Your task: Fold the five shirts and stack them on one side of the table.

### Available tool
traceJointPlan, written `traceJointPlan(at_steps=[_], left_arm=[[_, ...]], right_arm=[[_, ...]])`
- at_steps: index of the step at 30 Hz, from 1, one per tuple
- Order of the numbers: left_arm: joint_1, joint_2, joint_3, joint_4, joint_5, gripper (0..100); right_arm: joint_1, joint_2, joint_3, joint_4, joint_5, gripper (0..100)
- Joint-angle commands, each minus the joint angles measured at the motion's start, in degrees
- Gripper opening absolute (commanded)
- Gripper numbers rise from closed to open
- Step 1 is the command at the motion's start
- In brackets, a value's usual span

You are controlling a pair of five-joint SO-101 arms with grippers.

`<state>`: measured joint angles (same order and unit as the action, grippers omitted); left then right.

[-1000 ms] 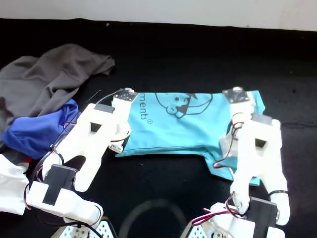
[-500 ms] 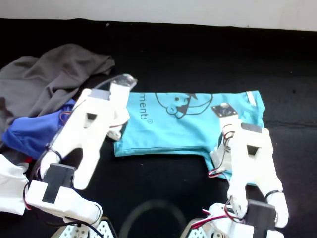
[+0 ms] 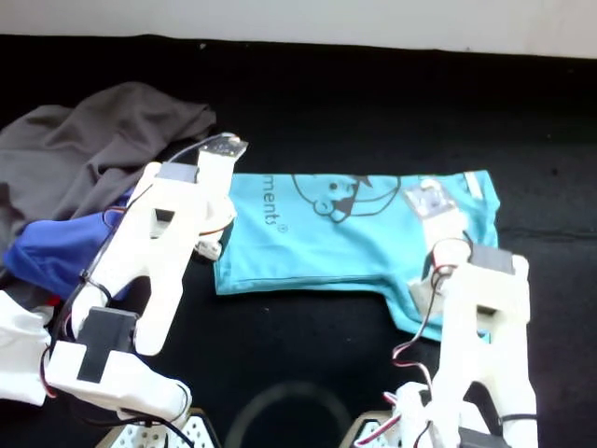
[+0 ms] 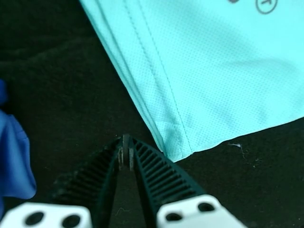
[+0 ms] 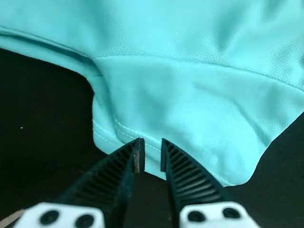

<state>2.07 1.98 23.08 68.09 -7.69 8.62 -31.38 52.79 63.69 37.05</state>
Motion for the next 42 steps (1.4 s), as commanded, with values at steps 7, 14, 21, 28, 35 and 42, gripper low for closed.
traceJointPlan(at_steps=[7,14,21,28,35,42], left_arm=[[1.10,-0.40,1.10,0.09,0.18,1],[1.10,-0.40,1.63,0.09,0.18,1],[1.10,-0.40,1.63,0.09,0.18,1],[1.10,-0.40,1.45,0.09,0.09,1],[1.10,-0.40,1.45,0.09,0.09,1],[1.10,-0.40,1.63,0.09,0.09,1]], right_arm=[[3.21,-1.71,9.89,-6.37,0.97,0.8],[3.21,-2.33,7.43,-6.20,0.79,1.2],[3.03,-1.63,3.74,-6.46,0.88,11.1],[1.71,-1.54,5.67,-7.87,1.05,12.3],[-2.07,-1.54,9.10,-9.19,1.05,12.3],[-1.98,-1.45,9.80,-11.12,2.90,12.3]])
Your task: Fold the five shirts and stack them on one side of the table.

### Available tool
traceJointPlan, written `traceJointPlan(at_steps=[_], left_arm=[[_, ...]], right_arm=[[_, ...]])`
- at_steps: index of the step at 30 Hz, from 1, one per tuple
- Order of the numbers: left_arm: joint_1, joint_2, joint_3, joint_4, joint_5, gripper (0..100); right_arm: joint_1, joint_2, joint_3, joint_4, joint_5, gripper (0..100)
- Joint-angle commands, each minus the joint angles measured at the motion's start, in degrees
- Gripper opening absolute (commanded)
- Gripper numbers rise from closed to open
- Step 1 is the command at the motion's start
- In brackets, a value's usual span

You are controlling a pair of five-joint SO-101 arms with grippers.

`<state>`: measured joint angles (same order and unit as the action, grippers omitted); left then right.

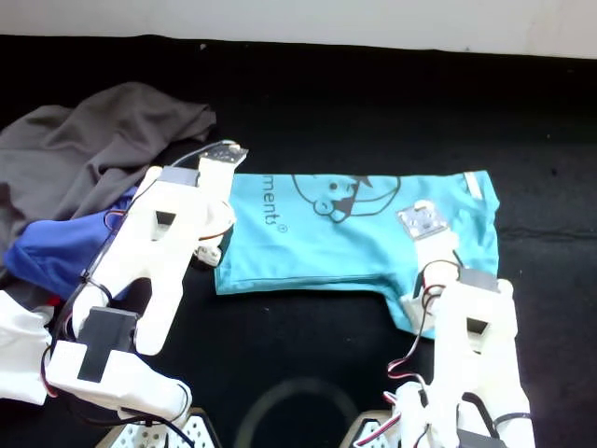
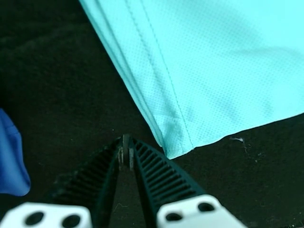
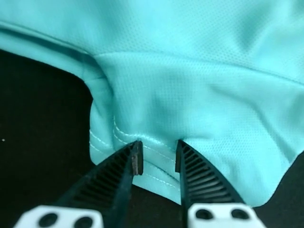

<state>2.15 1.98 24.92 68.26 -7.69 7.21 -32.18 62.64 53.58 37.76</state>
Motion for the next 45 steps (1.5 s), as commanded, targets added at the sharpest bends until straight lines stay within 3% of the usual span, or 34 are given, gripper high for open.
traceJointPlan(at_steps=[1,5,9,14,23,29,34,38,45], left_arm=[[1.01,-0.40,-0.22,-0.09,0.09,1],[1.01,-0.40,-0.22,-0.09,0.09,1],[1.01,-0.40,-0.22,-0.09,0.09,1],[1.01,-0.40,-0.22,-0.09,0.09,1],[1.01,-0.40,-0.22,-0.09,0.18,1],[1.01,-0.40,-0.22,-0.09,0.18,1],[1.01,-0.40,-0.22,-0.09,0.18,1],[1.01,-0.40,-0.22,-0.09,0.18,1],[0.75,-0.40,-0.13,-0.09,0.18,1]], right_arm=[[-0.48,-0.66,-0.04,-1.01,2.55,12.3],[-0.48,-0.66,-0.13,-1.27,2.99,12.0],[0.75,-0.66,-0.13,-4.62,2.81,0.0],[4.18,-1.54,-2.33,-5.05,2.73,0.5],[9.10,-1.54,-13.05,7.08,2.99,0.5],[7.34,-1.54,-14.55,12.44,2.73,1.9],[2.68,-1.54,-14.46,16.04,1.49,13.9],[-1.89,-1.27,-13.32,16.04,-0.18,14.6],[-4.18,-0.75,-3.03,2.07,-0.18,13.3]])
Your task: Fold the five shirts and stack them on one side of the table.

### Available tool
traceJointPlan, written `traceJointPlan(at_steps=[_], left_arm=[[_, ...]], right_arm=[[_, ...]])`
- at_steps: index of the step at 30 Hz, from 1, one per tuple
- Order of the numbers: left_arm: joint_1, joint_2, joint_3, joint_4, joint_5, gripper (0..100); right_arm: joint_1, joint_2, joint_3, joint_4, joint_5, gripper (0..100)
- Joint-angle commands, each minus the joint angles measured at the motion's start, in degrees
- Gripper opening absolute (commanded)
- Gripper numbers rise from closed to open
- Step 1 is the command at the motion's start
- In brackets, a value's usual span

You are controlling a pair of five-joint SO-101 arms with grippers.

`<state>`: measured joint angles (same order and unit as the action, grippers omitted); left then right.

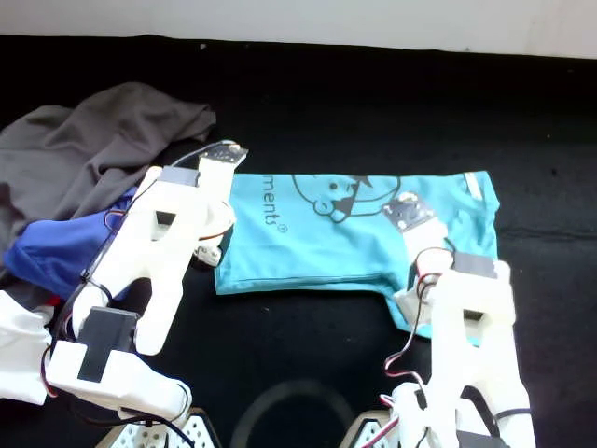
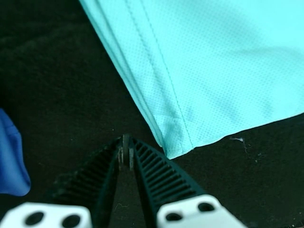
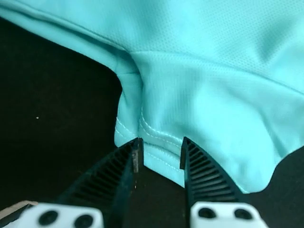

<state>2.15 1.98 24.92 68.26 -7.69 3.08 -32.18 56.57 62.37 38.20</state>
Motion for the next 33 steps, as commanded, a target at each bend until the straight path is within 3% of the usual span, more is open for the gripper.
traceJointPlan(at_steps=[1,12,15,17,24,33], left_arm=[[0.75,-0.40,-0.13,-0.09,0.18,1],[0.75,-0.40,-0.13,-0.09,0.18,1],[0.84,-0.40,-0.13,-0.09,0.18,1],[0.84,-0.40,-0.13,-0.09,0.18,1],[0.84,-0.40,-0.13,-0.09,0.18,1],[0.84,-0.40,-0.13,-0.09,0.18,1]], right_arm=[[-0.04,-0.75,4.35,-8.75,-0.62,13.3],[-0.04,-0.75,6.55,-10.68,-0.35,12.8],[0.13,-0.75,6.81,-12.53,-0.35,5.6],[1.27,-0.75,6.73,-14.02,-0.62,0.2],[6.90,-1.54,3.03,-14.11,-0.35,0.5],[6.99,-1.54,-4.44,-2.59,-0.44,0.5]])
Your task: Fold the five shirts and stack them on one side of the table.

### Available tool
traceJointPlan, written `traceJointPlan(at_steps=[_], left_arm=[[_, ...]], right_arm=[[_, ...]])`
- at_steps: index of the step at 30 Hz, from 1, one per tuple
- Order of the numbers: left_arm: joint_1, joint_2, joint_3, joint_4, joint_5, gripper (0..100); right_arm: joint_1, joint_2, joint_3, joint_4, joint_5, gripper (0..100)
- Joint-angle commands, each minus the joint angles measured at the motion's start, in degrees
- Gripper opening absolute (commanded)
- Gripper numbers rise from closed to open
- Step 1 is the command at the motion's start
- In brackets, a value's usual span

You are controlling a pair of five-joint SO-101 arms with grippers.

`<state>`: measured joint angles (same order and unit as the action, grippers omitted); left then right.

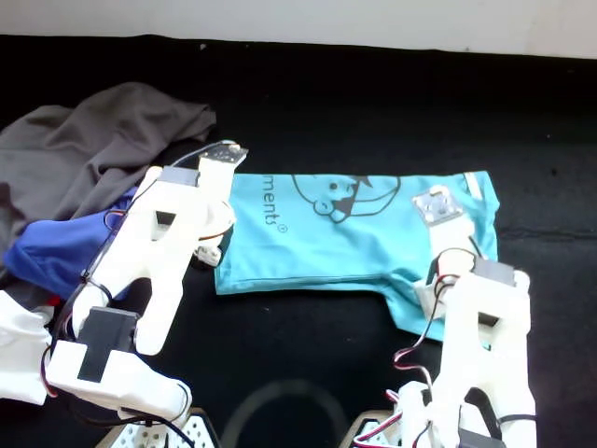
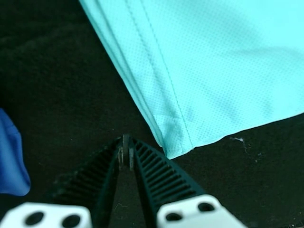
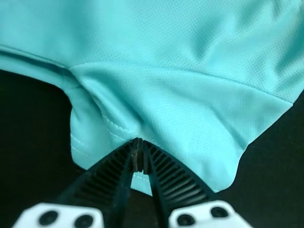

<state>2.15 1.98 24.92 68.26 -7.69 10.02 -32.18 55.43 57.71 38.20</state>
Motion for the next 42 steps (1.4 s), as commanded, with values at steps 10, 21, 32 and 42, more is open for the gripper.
traceJointPlan(at_steps=[10,21,32,42], left_arm=[[0.84,-0.40,-0.13,-0.09,0.18,1],[0.75,-0.40,-0.13,-0.09,0.18,1],[0.75,-0.40,-0.13,-0.09,0.18,1],[0.75,-0.40,-0.13,-0.09,0.18,1]], right_arm=[[-5.93,-0.84,-2.95,5.76,-0.62,16.6],[-9.19,-0.75,9.10,-6.90,-0.70,16.6],[-6.99,-1.45,7.96,-9.19,-0.70,0.3],[-1.71,-1.45,-0.40,-4.88,-0.35,1.1]])
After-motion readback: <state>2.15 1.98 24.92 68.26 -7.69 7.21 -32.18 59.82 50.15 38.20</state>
